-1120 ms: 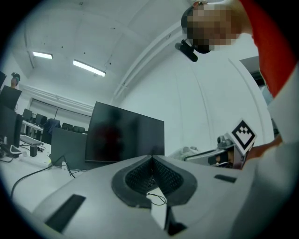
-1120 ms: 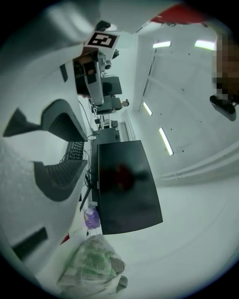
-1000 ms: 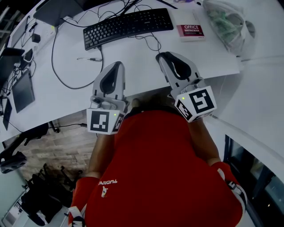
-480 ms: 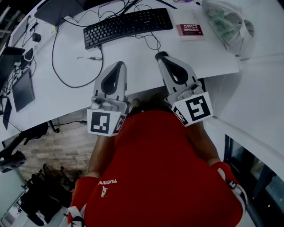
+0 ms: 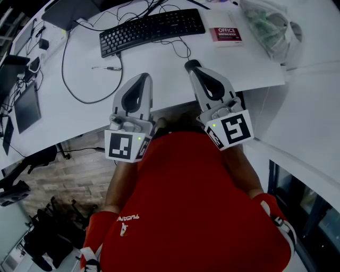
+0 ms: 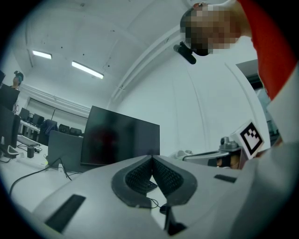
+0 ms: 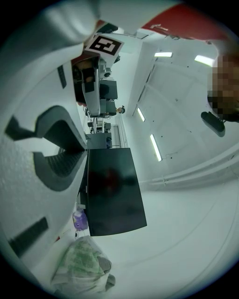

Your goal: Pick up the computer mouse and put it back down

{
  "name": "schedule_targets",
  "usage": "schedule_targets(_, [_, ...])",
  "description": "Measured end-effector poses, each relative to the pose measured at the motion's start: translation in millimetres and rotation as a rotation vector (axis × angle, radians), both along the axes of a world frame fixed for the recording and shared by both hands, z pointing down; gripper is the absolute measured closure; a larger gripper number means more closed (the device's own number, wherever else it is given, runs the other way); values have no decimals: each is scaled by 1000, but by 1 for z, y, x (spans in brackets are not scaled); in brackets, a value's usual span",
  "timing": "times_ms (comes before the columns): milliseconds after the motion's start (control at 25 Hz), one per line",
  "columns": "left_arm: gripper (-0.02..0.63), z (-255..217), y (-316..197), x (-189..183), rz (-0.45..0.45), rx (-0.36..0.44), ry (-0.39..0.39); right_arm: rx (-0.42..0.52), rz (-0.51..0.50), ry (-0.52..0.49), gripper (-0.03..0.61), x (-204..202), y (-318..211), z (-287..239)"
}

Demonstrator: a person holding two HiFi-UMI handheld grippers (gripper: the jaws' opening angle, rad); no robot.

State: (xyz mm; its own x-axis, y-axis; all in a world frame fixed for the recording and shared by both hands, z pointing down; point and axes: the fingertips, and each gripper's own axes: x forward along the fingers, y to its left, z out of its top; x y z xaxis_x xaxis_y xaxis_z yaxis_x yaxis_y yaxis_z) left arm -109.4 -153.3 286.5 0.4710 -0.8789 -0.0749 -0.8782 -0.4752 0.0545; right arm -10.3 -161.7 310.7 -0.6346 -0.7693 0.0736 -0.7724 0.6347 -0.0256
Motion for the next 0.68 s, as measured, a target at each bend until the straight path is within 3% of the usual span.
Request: schedule_targets(680, [604, 3, 2, 2, 11, 1, 3, -2, 27, 2, 574, 7, 1, 2])
